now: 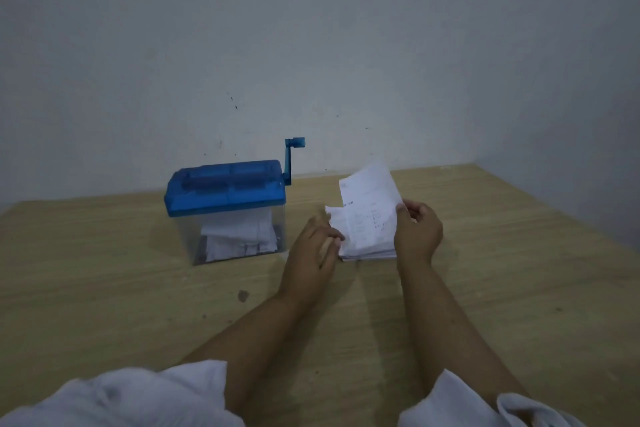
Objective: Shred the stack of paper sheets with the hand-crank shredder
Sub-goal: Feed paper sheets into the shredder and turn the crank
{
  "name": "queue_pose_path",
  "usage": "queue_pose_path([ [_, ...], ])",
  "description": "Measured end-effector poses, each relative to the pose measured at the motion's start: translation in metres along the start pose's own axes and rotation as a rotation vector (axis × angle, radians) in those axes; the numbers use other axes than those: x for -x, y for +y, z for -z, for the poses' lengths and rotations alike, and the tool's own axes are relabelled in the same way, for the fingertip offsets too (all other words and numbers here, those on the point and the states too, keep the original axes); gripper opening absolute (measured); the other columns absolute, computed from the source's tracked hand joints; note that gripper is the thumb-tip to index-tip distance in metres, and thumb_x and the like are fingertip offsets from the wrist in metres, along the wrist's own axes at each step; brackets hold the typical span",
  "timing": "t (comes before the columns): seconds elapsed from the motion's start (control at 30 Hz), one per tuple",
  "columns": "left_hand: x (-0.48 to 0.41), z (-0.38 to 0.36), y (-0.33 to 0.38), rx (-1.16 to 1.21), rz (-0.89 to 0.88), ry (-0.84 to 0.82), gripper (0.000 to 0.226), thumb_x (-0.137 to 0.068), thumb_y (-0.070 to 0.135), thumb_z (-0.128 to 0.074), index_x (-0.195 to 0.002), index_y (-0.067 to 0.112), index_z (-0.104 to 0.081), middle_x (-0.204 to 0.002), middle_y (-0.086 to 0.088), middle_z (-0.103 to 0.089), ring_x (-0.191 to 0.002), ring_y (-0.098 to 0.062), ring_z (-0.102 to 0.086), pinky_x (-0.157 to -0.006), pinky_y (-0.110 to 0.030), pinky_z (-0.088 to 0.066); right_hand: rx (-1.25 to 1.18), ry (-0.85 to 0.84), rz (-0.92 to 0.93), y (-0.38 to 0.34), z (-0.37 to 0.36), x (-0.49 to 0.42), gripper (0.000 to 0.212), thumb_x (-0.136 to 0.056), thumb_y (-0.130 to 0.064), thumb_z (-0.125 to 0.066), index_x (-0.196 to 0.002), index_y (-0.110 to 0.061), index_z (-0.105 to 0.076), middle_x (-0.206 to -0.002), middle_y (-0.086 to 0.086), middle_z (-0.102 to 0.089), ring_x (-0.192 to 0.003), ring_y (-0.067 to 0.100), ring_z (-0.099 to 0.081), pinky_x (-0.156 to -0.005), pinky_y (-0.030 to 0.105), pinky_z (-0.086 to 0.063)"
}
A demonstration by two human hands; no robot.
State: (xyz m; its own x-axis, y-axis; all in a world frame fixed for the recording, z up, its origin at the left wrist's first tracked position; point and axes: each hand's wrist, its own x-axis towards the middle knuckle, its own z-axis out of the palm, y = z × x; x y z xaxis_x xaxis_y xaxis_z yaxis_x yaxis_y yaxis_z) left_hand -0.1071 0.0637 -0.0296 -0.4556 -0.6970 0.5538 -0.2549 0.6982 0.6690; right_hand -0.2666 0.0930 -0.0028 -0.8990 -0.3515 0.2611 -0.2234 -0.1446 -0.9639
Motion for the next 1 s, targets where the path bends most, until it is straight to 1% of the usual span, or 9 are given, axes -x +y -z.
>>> queue_pose_path([
  [0.07,0.001,0.011,0.012,0.176,0.049,0.109,0.013,-0.097,0.02,-0.05,-0.108,0.02,-0.057,-0.116,0.004,-0.058,-0.11,-0.001,-0.051,-0.094,-0.023,-0.044,-0.116,0.024,-0.029,-0.015,0.002,0.003,0.006,-0.087,-0.009,-0.062,-0.092,-0.011,-0.065,-0.098,0.013,-0.068,-0.086,0.016,-0.06,-0.079,0.031,-0.052],
  [0.2,-0.004,0.05,0.046,0.301,0.131,0.096,0.024,-0.096,0.028,-0.049,-0.12,0.032,-0.043,-0.119,0.01,-0.051,-0.109,-0.006,-0.052,-0.081,-0.006,-0.041,-0.323,-0.021,-0.033,-0.058,0.0,0.027,0.008,-0.087,-0.009,-0.064,-0.093,-0.014,-0.063,-0.096,0.007,-0.068,-0.085,0.011,-0.062,-0.071,0.016,-0.049],
  [0.37,-0.004,0.112,0.058,0.396,0.126,0.183,0.031,-0.093,0.023,-0.055,-0.123,0.027,-0.045,-0.102,0.004,-0.06,-0.09,-0.003,-0.059,-0.072,-0.011,-0.048,-0.39,-0.185,0.062,-0.103,-0.027,0.078,0.016,-0.087,-0.009,-0.064,-0.1,-0.018,-0.062,-0.082,0.002,-0.064,-0.072,0.005,-0.058,-0.059,0.006,-0.044],
  [0.43,-0.005,0.132,0.057,0.375,0.122,0.216,0.02,-0.093,0.012,-0.057,-0.111,0.019,-0.055,-0.088,0.0,-0.062,-0.08,-0.007,-0.058,-0.067,-0.013,-0.047,-0.341,-0.248,0.11,-0.111,-0.041,0.091,0.015,-0.087,-0.009,-0.064,-0.1,-0.016,-0.062,-0.087,0.002,-0.065,-0.073,0.004,-0.058,-0.059,0.007,-0.045],
  [0.53,-0.003,0.164,0.045,0.33,0.161,0.298,0.009,-0.092,0.007,-0.057,-0.097,0.011,-0.065,-0.089,0.004,-0.064,-0.082,-0.003,-0.057,-0.07,-0.013,-0.047,-0.268,-0.362,0.148,-0.12,-0.06,0.107,0.015,-0.088,-0.008,-0.062,-0.102,-0.012,-0.059,-0.088,0.003,-0.064,-0.072,0.002,-0.057,-0.058,0.009,-0.044],
  [0.7,-0.017,0.208,0.023,0.233,0.258,0.326,0.012,-0.09,0.009,-0.06,-0.1,0.011,-0.067,-0.099,-0.001,-0.064,-0.091,-0.011,-0.058,-0.08,-0.024,-0.052,-0.065,-0.66,0.201,-0.143,-0.087,0.108,0.017,-0.09,-0.007,-0.058,-0.103,-0.016,-0.052,-0.084,-0.009,-0.057,-0.081,0.011,-0.057,-0.072,0.028,-0.052],
  [0.77,-0.028,0.223,0.014,0.187,0.27,0.262,0.013,-0.089,0.008,-0.062,-0.1,0.013,-0.066,-0.103,-0.004,-0.063,-0.094,-0.014,-0.058,-0.077,-0.018,-0.052,0.059,-0.759,0.271,-0.155,-0.1,0.1,0.011,-0.09,-0.002,-0.055,-0.094,-0.013,-0.057,-0.089,-0.006,-0.058,-0.085,0.014,-0.054,-0.067,0.024,-0.049],
  [0.83,-0.041,0.235,0.006,0.137,0.263,0.193,0.014,-0.086,0.009,-0.065,-0.099,0.015,-0.066,-0.102,-0.005,-0.063,-0.092,-0.014,-0.058,-0.068,-0.008,-0.049,0.198,-0.816,0.326,-0.167,-0.114,0.091,0.016,-0.09,0.001,-0.053,-0.088,-0.009,-0.065,-0.099,0.001,-0.063,-0.088,0.014,-0.053,-0.071,0.022,-0.048],
  [1.0,-0.071,0.245,-0.012,0.095,0.246,0.17,0.013,-0.085,0.009,-0.066,-0.097,0.015,-0.066,-0.098,0.003,-0.061,-0.092,-0.012,-0.056,-0.064,-0.007,-0.046,0.456,-0.862,0.503,-0.183,-0.149,0.063,0.014,-0.087,-0.01,-0.062,-0.097,-0.008,-0.072,-0.107,0.007,-0.068,-0.091,0.013,-0.056,-0.082,0.023,-0.048],
])
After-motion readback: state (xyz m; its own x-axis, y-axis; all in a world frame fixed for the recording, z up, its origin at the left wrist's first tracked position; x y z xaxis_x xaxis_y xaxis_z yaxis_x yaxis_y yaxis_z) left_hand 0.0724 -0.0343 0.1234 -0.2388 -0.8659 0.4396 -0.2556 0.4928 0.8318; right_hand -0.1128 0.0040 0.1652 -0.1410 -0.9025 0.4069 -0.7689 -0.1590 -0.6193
